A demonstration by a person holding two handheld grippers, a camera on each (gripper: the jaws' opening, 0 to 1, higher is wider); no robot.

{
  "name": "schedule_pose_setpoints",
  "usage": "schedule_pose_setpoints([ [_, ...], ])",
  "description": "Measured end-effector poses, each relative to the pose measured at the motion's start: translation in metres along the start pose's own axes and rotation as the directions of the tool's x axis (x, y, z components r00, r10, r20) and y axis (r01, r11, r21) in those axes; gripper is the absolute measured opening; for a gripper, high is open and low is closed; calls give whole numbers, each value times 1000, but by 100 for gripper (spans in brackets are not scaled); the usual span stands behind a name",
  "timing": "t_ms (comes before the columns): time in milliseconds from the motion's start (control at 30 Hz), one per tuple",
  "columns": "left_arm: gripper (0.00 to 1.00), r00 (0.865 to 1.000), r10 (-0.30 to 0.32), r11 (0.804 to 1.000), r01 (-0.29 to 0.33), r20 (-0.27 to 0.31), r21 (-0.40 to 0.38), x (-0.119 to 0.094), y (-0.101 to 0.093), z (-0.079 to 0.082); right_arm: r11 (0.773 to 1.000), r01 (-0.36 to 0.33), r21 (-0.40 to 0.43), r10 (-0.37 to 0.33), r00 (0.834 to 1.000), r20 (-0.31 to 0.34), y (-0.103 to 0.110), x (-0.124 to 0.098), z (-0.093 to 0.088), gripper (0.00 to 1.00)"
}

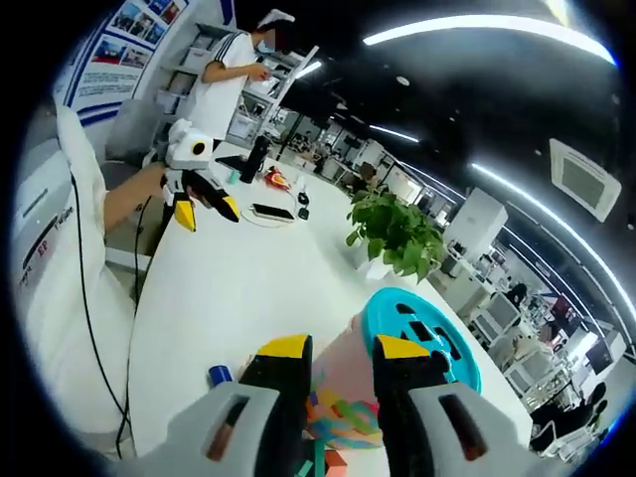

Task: Arrange the toys in the designated storage area by placing each visible toy with the group until no toy remains scattered across the table.

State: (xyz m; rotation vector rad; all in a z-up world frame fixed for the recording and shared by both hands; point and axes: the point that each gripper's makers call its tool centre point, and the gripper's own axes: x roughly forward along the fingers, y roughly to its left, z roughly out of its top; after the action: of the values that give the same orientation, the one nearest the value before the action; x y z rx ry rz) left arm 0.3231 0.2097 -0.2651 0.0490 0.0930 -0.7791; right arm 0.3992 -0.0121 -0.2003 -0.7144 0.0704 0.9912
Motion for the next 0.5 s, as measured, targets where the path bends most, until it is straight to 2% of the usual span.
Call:
schedule_pose_setpoints([
  [100,50,1000,-21,1000,21,13,-13,-3,-3,3,1000,-13,-1,13,1000,-1,7,-2,-3,26],
  [233,50,999,42,999,-41,7,-21,-6,9,2,999,-32,-7,32,999,5,20,-1,-5,27],
  [300,51,998,54,998,-53,17,-33,-8,13,3,998,-45,-33,46,999,6,28,2,-7,28],
  [500,51,999,36,999,-36,19,-28,-8,10,4,994,-80,-68,78,997,-30,50,13,-18,29],
])
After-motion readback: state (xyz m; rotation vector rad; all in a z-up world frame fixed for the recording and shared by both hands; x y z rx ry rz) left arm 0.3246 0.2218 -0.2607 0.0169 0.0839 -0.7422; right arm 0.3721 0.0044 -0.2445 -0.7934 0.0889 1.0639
